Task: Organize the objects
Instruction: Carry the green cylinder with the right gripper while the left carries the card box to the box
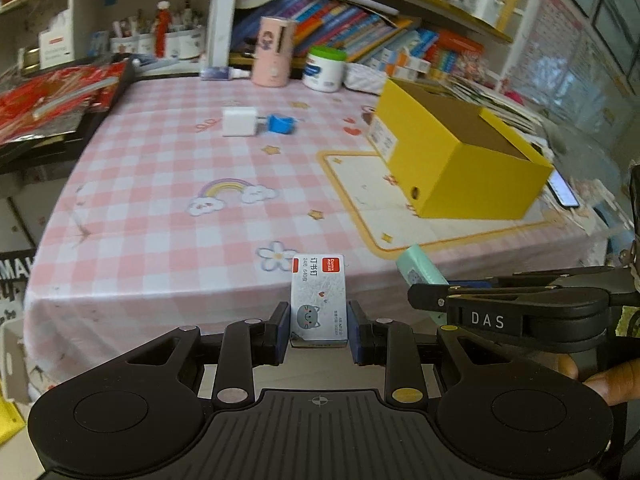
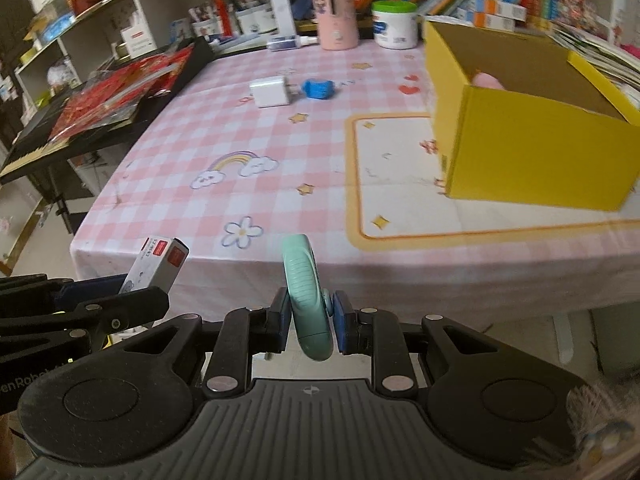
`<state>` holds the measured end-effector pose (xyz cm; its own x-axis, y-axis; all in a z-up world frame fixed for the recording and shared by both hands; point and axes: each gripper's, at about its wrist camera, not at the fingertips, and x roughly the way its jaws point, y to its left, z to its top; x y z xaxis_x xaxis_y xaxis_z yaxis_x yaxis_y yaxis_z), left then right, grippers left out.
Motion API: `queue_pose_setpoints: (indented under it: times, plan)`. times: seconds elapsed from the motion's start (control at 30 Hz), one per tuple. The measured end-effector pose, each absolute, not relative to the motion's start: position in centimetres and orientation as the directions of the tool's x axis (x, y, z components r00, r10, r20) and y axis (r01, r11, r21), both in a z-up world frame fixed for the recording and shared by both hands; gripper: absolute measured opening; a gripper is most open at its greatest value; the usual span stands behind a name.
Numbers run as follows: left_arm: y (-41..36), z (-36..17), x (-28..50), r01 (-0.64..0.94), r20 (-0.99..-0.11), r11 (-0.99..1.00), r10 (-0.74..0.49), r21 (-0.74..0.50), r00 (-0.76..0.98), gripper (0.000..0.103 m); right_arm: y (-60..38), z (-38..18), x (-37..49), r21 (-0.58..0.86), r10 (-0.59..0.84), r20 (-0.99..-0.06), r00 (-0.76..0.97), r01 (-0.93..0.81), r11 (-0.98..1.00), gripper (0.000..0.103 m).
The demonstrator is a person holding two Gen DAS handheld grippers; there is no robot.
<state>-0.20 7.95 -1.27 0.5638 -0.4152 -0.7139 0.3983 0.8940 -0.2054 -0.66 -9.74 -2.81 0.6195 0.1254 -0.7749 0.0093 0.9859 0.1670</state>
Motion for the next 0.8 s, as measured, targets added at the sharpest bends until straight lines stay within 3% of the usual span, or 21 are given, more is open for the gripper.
queue_pose_setpoints:
  times: [0.8]
  plan:
    - [-2.2, -1.2, 0.0, 0.658, -0.703, 0.722, -0.582, -0.214, 0.409, 0.028, -18.6, -2.6, -6.0, 0.142, -0.093, -0.788, 0.609, 0.326, 0.935, 0.021]
